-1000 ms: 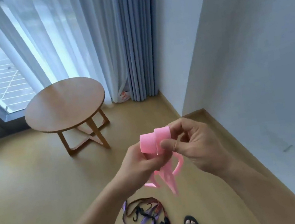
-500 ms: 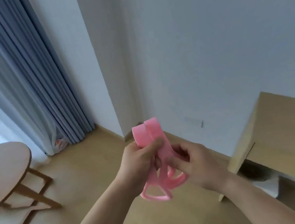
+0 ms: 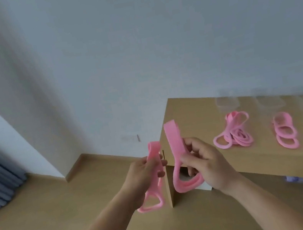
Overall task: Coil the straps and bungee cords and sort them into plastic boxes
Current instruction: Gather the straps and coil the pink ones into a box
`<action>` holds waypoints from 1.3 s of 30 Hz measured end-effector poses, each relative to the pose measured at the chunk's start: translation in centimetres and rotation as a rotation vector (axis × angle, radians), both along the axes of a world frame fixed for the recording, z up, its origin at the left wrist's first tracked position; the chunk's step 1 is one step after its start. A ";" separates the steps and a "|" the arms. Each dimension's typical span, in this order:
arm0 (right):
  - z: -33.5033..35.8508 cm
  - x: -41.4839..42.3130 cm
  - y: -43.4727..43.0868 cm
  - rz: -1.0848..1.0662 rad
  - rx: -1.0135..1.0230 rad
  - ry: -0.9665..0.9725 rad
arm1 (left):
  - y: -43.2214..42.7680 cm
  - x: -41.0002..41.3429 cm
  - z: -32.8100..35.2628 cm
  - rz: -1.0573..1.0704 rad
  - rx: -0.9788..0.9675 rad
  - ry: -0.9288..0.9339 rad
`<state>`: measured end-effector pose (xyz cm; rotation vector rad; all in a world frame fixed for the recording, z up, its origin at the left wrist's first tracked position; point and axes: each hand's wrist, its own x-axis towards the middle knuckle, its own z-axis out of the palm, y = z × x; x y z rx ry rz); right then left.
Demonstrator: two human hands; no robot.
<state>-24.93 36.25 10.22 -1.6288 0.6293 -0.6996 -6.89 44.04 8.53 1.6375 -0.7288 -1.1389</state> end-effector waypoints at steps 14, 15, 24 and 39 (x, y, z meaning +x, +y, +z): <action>-5.4 -9.6 -8.1 -0.407 -0.173 0.388 | -14.1 -12.4 -0.6 -0.421 0.155 0.542; -5.7 -10.2 -8.9 -0.443 -0.188 0.380 | -15.2 -12.8 -0.9 -0.493 0.136 0.549; -6.2 -14.4 -16.7 -0.716 0.210 0.336 | -26.4 -18.3 -4.7 -0.659 0.072 0.605; -10.7 -23.7 -32.5 -0.849 0.420 0.438 | -38.4 -25.8 -10.6 -0.875 0.143 -0.155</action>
